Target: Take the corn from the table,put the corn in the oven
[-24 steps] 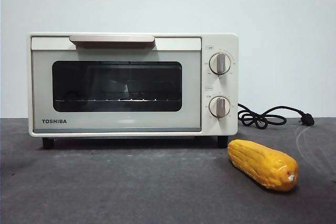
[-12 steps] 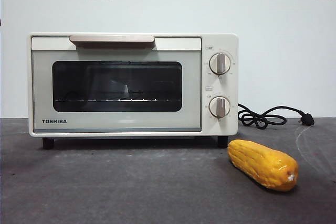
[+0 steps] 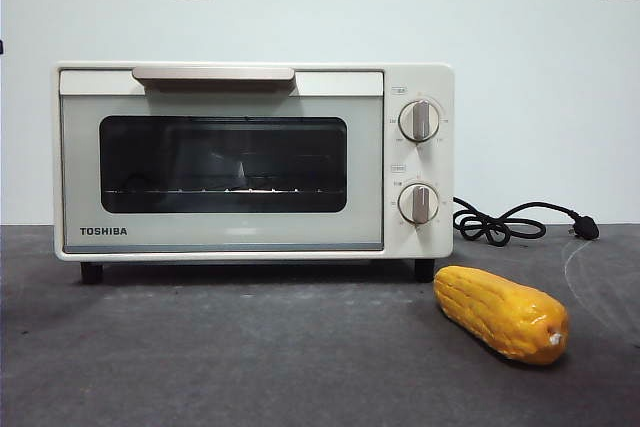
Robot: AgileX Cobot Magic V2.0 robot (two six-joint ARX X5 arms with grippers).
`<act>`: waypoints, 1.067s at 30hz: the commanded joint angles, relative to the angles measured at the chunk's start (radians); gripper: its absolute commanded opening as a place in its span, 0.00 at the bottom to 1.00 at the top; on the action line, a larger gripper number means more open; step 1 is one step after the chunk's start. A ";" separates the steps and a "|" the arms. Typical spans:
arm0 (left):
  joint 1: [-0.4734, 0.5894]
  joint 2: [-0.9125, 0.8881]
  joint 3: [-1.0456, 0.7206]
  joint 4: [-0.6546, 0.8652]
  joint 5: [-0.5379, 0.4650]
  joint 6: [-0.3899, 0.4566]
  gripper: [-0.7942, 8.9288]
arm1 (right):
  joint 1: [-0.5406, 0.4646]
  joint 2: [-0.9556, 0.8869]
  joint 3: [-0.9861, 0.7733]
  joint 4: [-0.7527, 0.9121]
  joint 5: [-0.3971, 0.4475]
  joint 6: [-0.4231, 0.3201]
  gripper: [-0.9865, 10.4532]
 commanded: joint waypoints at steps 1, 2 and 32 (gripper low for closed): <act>-0.001 0.000 0.003 0.003 0.012 -0.015 0.08 | 0.037 0.063 0.014 0.024 -0.029 -0.006 0.24; -0.002 0.000 0.003 0.003 0.014 -0.021 0.08 | 0.058 0.090 0.019 0.029 -0.029 -0.006 0.26; -0.041 0.248 0.388 -0.301 0.036 0.084 0.08 | 0.701 0.895 0.557 -0.301 0.641 -0.113 0.48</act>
